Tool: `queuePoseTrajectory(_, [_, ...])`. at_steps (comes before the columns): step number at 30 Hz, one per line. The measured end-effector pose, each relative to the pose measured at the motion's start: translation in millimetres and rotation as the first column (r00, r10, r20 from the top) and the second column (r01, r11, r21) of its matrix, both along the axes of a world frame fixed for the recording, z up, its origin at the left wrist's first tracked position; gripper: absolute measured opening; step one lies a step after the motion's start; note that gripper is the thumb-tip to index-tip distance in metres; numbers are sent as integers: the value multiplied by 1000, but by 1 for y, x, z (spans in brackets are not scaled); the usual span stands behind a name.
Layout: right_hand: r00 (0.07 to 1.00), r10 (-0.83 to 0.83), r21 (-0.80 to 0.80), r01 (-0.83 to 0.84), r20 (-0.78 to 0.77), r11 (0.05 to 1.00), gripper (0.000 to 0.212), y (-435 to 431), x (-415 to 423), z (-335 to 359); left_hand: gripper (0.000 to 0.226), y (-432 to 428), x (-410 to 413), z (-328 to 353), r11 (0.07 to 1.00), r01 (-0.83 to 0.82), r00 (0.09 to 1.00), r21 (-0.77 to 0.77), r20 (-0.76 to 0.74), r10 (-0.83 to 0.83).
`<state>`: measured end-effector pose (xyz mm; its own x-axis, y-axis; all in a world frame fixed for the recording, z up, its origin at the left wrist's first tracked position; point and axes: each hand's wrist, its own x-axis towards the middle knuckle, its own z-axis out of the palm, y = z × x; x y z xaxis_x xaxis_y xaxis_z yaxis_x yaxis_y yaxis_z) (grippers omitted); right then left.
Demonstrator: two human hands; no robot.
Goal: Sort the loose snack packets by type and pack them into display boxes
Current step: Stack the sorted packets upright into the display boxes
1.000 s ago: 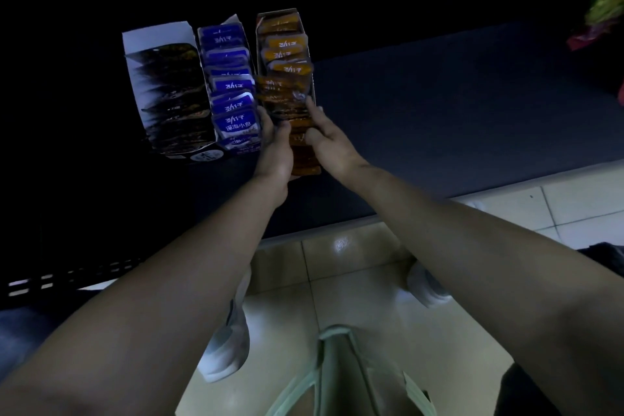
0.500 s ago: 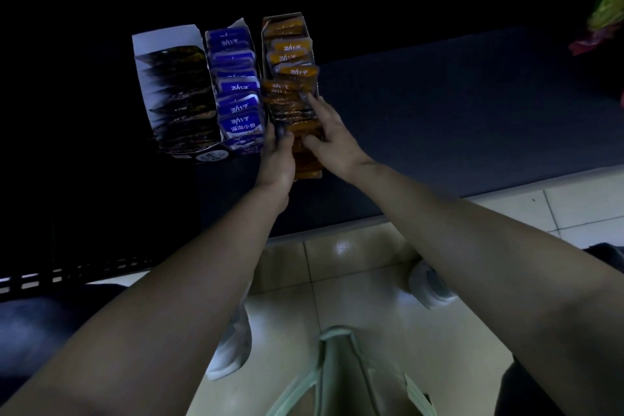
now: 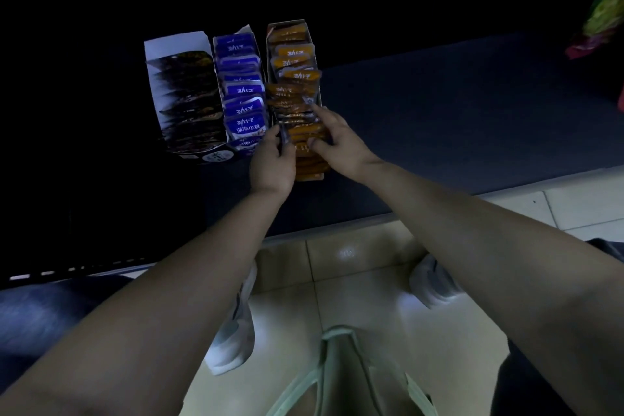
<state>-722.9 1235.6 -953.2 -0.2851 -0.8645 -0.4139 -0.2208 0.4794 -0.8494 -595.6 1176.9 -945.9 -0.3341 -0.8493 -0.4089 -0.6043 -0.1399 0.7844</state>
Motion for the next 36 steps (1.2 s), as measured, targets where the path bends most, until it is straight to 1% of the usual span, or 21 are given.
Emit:
queuePoseTrajectory(2, [999, -28, -9, 28, -17, 1000, 67, -2, -2, 0, 32, 0, 2, 4, 966, 9, 993, -259, 117, 22])
queuePoseTrajectory(3, [999, -37, -12, 37, -23, 999, 67, -4, -3, 0, 33, 0, 3, 5, 934, 18, 990, -356, 139, 34])
queuePoseTrajectory(4, [998, -50, -17, 49, -24, 999, 67, -6, -4, 0, 35, -3, 4, 8, 905, 34, 988, -424, 148, 32])
queuePoseTrajectory(6, [997, -82, -24, 82, -4, 996, 68, -11, -5, -1, 41, -12, 3, 11, 865, 107, 980, -491, 199, -9])
queuePoseTrajectory(8, [995, -93, -18, 94, 33, 995, 69, -17, -7, -1, 50, -21, -1, 13, 853, 214, 951, -476, 300, -72])
queuePoseTrajectory(9, [994, -89, -14, 90, 56, 996, 70, -20, -9, -1, 54, -25, -3, 17, 866, 248, 936, -434, 339, -99])
queuePoseTrajectory(12, [989, -77, 4, 77, 126, 997, 71, -26, -11, 2, 62, -31, -14, 24, 926, 272, 898, -262, 414, -147])
queuePoseTrajectory(14, [985, -82, 25, 79, 153, 997, 70, -28, -12, 4, 66, -34, -19, 24, 935, 283, 881, -214, 443, -165])
queuePoseTrajectory(17, [986, -69, 20, 67, 154, 998, 69, -27, -11, 2, 67, -36, -20, 14, 920, 297, 887, -256, 430, -167])
queuePoseTrajectory(20, [989, -47, 21, 44, 140, 999, 71, -29, -11, 4, 64, -32, -18, 10, 872, 385, 866, -303, 445, -228])
queuePoseTrajectory(21, [990, -36, 24, 33, 138, 999, 71, -30, -11, 4, 64, -32, -17, 9, 864, 390, 865, -318, 448, -226])
queuePoseTrajectory(23, [991, -29, 19, 27, 130, 999, 73, -29, -11, 2, 68, -34, -16, 11, 868, 353, 872, -348, 460, -170])
queuePoseTrajectory(25, [989, -59, 30, 55, 136, 998, 76, -25, -13, -2, 69, -35, -16, 13, 887, 334, 863, -319, 483, -151])
queuePoseTrajectory(27, [982, -107, 65, 98, 155, 993, 76, -22, -13, -4, 67, -33, -18, 16, 910, 320, 866, -263, 470, -168])
queuePoseTrajectory(28, [980, -118, 73, 108, 160, 992, 75, -21, -12, -6, 65, -32, -18, 16, 910, 317, 873, -268, 457, -170])
queuePoseTrajectory(30, [981, -125, 66, 116, 148, 991, 71, -20, -10, -8, 60, -32, -16, 14, 872, 310, 892, -378, 433, -129])
queuePoseTrajectory(32, [976, -171, 56, 165, 132, 985, 66, -20, -10, -7, 50, -33, -7, 11, 820, 243, 915, -518, 403, -16])
queuePoseTrajectory(33, [972, -200, 59, 194, 127, 979, 64, -19, -9, -8, 45, -32, -2, 10, 801, 220, 923, -556, 384, 13])
queuePoseTrajectory(34, [967, -224, 46, 220, 124, 974, 62, -18, -10, -10, 42, -30, 3, 9, 792, 213, 933, -572, 359, 7])
queuePoseTrajectory(36, [969, -224, 8, 224, 101, 975, 60, -17, -8, -10, 41, -29, 7, 8, 805, 205, 959, -556, 280, -51])
